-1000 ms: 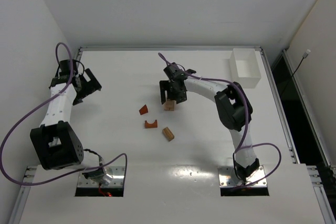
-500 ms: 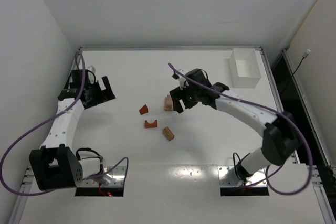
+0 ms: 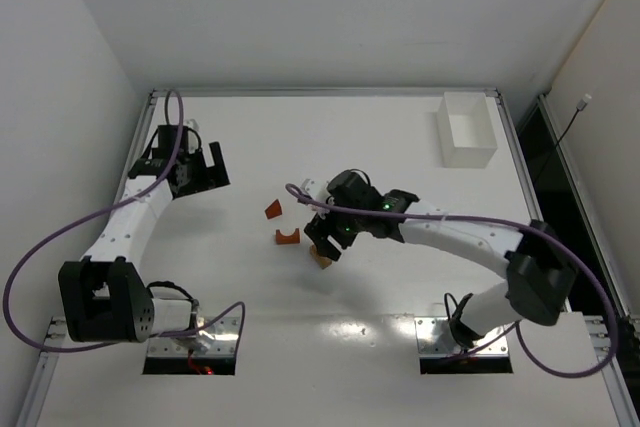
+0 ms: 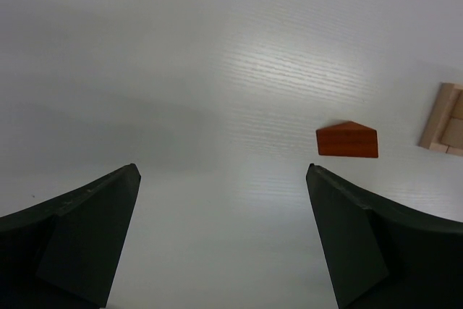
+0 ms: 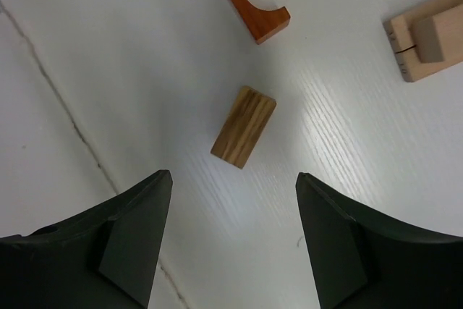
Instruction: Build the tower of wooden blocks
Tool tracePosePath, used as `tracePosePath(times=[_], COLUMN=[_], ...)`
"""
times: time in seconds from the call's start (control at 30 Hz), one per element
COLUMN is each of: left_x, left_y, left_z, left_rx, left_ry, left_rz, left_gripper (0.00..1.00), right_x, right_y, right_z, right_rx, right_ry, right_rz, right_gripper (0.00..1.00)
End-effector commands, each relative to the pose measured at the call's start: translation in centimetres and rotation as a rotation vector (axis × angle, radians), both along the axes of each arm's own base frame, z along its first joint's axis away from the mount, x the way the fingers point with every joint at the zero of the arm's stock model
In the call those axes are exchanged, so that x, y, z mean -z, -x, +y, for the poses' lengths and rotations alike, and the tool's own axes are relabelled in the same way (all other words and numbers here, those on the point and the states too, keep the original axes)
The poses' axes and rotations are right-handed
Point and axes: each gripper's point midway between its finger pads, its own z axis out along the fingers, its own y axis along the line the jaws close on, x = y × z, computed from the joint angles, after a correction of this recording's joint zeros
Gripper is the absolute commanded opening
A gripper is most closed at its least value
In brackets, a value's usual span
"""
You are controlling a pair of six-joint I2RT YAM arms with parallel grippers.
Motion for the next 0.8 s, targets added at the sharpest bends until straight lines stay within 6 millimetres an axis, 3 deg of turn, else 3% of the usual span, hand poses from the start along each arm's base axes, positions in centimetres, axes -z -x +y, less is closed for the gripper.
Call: tracePosePath(times=[0.0, 0.03, 0.07, 0.1, 0.23, 0.33, 0.57, 0.77], left_x=[-2.9, -2.9, -2.9, -2.8, -3.5, -3.7, -3.3, -3.4], left_y=[-1.8, -1.8, -1.8, -1.6, -1.5, -1.4, -1.0, -1.2], left_z=[1.0, 1.0, 1.0, 1.0, 1.4, 1.5, 2.0, 1.8], left_rx=[-0.054, -0.055, -0.055, -0.061, -0.075, -0.082, -0.094, -0.088], left_ry=[-0.045, -0.045, -0.045, -0.039, -0.053, -0.059, -0.054, -0.047], left_rz=[-0.088, -0.088, -0.088, -0.088, -0.108, -0.117, -0.108, -0.117], left_gripper=[1.00, 1.00, 1.00, 1.00, 1.00, 1.00, 1.00, 1.00], right_x=[-0.1, -0.2, 1.4, 1.8, 5.1, 6.2, 7.1, 7.3], right_y=[-2.2, -2.7, -2.8, -3.4, -3.9, -3.9, -3.5, -1.8], right_z=[3.1, 3.5, 3.5, 3.6, 2.5, 2.2, 1.6, 3.0], right_rx=[0.114, 0.131, 0.152, 0.178, 0.269, 0.323, 0.363, 0.304], right_ry=[-0.065, -0.061, -0.023, -0.003, 0.085, 0.108, 0.129, 0.114], right_rz=[0.046, 0.051, 0.084, 0.084, 0.192, 0.244, 0.273, 0.284], right_gripper=[0.67, 0.67, 0.67, 0.67, 0.67, 0.65, 0.63, 0.60])
